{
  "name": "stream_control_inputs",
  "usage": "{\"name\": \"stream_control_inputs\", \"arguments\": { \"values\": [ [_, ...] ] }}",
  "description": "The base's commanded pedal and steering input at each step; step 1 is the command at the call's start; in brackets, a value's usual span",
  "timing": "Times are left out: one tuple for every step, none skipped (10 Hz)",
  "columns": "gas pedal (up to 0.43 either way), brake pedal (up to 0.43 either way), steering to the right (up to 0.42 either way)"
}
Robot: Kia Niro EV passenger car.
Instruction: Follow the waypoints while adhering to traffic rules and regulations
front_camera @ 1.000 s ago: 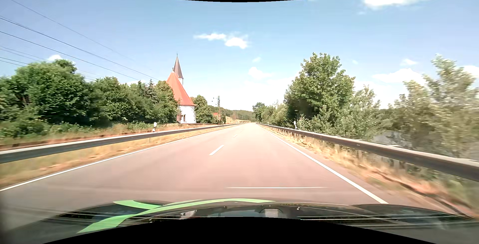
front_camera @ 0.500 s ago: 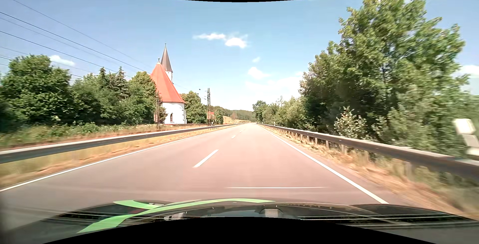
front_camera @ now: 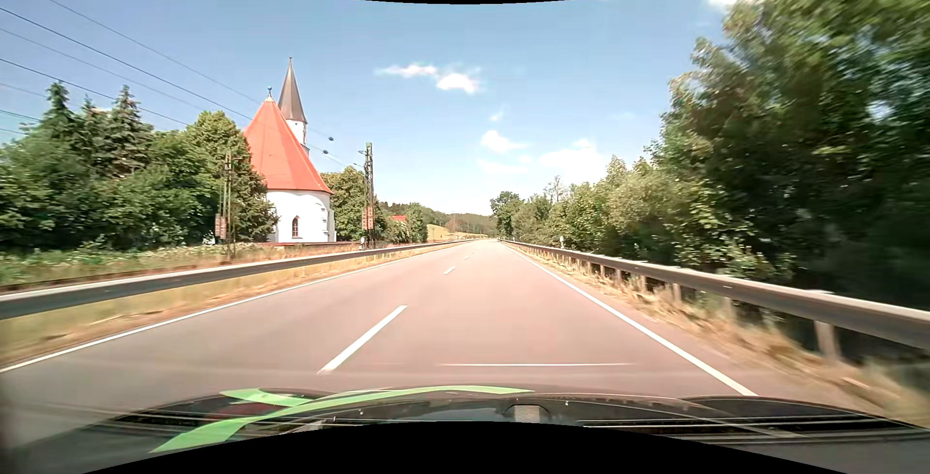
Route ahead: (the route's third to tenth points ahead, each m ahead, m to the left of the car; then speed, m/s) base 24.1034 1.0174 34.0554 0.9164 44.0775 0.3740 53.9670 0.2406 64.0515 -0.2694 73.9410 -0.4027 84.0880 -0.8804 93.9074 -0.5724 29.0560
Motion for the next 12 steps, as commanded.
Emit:
{"name": "stream_control_inputs", "arguments": {
  "values": [
    [0.319, 0.000, -0.004],
    [0.319, 0.000, -0.003],
    [0.331, 0.000, -0.004],
    [0.350, 0.000, -0.003],
    [0.358, 0.000, -0.003],
    [0.358, 0.000, -0.003],
    [0.370, 0.000, -0.003],
    [0.370, 0.000, -0.003],
    [0.370, 0.000, -0.003],
    [0.370, 0.000, -0.003],
    [0.370, 0.000, -0.003],
    [0.350, 0.000, -0.003]
  ]
}}
